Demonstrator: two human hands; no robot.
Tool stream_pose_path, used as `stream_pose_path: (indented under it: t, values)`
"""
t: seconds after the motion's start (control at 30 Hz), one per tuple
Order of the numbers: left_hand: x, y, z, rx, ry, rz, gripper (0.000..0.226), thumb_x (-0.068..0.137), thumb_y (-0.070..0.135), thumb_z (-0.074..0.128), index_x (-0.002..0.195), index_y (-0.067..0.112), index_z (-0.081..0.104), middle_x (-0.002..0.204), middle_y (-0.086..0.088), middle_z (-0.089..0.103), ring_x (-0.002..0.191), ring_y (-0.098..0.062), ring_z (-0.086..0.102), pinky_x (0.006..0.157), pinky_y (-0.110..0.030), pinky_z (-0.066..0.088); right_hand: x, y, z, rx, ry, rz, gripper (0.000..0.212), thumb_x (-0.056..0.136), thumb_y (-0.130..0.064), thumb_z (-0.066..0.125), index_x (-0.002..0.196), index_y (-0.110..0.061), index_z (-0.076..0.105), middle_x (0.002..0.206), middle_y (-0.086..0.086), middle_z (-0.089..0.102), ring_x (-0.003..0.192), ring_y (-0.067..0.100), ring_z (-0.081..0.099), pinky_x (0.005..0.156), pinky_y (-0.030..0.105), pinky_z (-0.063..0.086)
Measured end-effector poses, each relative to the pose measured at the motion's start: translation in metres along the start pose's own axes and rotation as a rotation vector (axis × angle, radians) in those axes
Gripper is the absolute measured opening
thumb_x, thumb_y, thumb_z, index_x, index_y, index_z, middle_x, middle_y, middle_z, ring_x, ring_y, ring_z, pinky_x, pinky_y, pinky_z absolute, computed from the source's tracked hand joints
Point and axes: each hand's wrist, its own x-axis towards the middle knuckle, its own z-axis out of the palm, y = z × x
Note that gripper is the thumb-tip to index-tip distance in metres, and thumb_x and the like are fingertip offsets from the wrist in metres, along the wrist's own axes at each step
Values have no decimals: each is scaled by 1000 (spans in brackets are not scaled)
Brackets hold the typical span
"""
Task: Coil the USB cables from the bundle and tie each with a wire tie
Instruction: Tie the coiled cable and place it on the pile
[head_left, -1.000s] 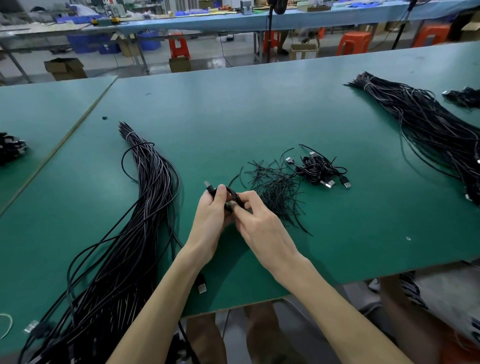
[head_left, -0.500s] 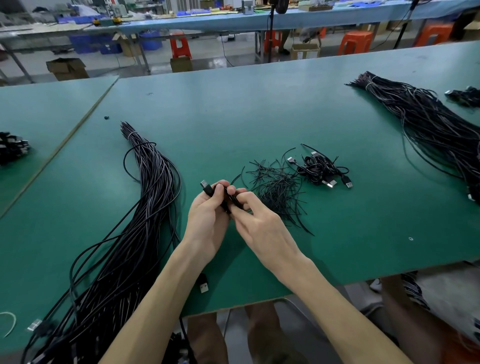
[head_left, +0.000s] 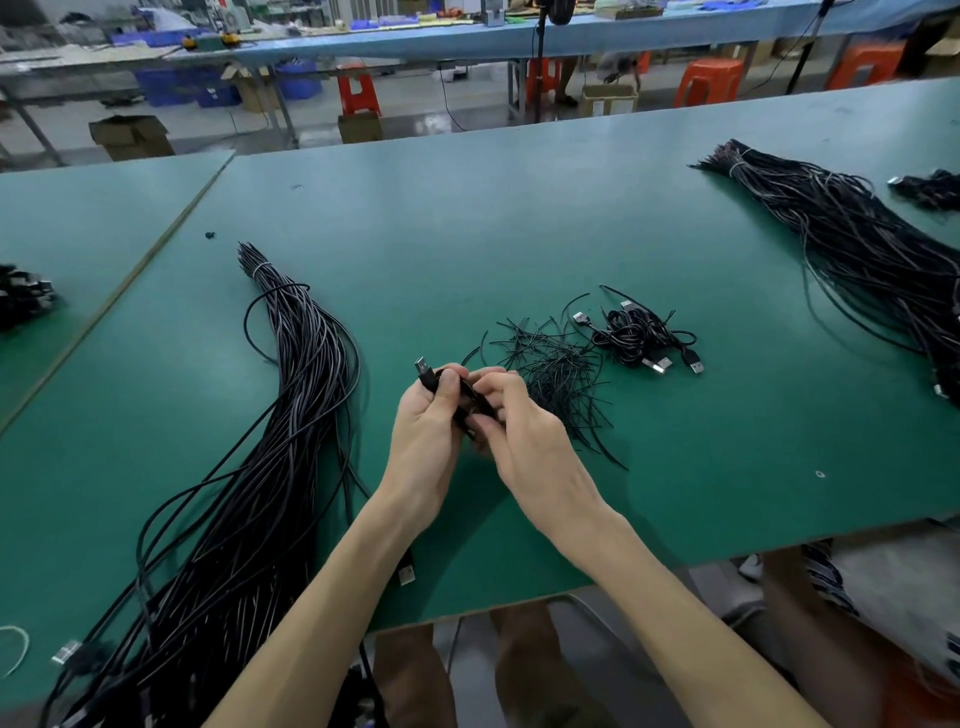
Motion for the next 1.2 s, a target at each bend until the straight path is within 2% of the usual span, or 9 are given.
stream_pose_path:
  t: [0.13, 0.23, 0.3, 0.4, 0.53, 0.67, 0.83, 1.07, 1.2]
  values:
    - [0, -1, 0, -57, -41, -19, 25, 112, 19, 36, 106, 1, 53, 111, -42, 59, 74, -33, 53, 55, -40, 45, 4, 0, -6, 132, 33, 82, 14, 101, -2, 60, 102, -15, 57, 106, 3, 69, 69, 15, 66, 71, 33, 57]
    - [-1, -1, -1, -77, -55, -26, 28, 112, 19, 35, 104, 0, 53, 113, -23, 71, 73, -31, 52, 53, -38, 44, 5, 1, -8, 175, 55, 83, 7, 100, 0, 62, 101, -7, 61, 99, 3, 70, 62, 15, 66, 65, 25, 57]
    - [-1, 0, -1, -57, -59, -22, 36, 113, 21, 33, 97, 4, 61, 121, -26, 70, 84, -36, 55, 57, -39, 45, 4, 2, -5, 152, 34, 64, 8, 102, -6, 61, 109, -5, 63, 97, 6, 69, 69, 14, 67, 70, 27, 58]
    - [-1, 1, -1, -8, -39, -11, 55, 113, 20, 31, 87, 20, 79, 117, -18, 74, 107, -32, 69, 81, -38, 54, 1, 3, 0, 9, -36, 7, 29, 103, -19, 62, 126, -2, 59, 125, 10, 65, 104, 20, 66, 92, 32, 55]
    - [3, -5, -4, 43, 9, -13, 41, 113, 22, 33, 110, -4, 64, 116, -16, 75, 114, -28, 70, 95, -37, 53, 0, 6, 2, -24, -93, -29, 39, 101, -19, 65, 133, -2, 53, 139, 10, 57, 123, 21, 59, 104, 31, 49]
    - [2, -6, -2, 38, 23, -4, 37, 112, 23, 37, 108, -9, 55, 105, -26, 70, 90, -39, 67, 70, -44, 50, 5, 9, -2, 164, -58, 46, 22, 97, 0, 65, 114, -12, 58, 124, 0, 65, 92, 19, 71, 87, 37, 59]
    - [1, -5, 0, -49, -59, 1, 33, 112, 20, 38, 93, 2, 58, 81, -10, 66, 63, -24, 48, 51, -35, 42, 10, 13, -8, 461, 8, 181, 34, 90, 10, 68, 92, -23, 65, 107, -6, 73, 68, 26, 72, 66, 31, 60]
    - [3, 0, -4, -139, -192, -12, 22, 111, 18, 37, 109, 2, 52, 128, -24, 67, 82, -34, 56, 58, -37, 48, 14, 22, -13, 639, 39, 225, 19, 89, 8, 72, 94, -10, 71, 78, 6, 76, 60, 28, 72, 62, 28, 58]
    - [6, 2, -11, -103, -326, 52, 31, 109, 13, 39, 131, -7, 49, 141, -22, 60, 101, -29, 67, 76, -37, 54, 14, 25, -17, 798, 73, 290, 14, 88, 8, 72, 97, -4, 71, 74, 16, 74, 57, 25, 68, 61, 28, 58]
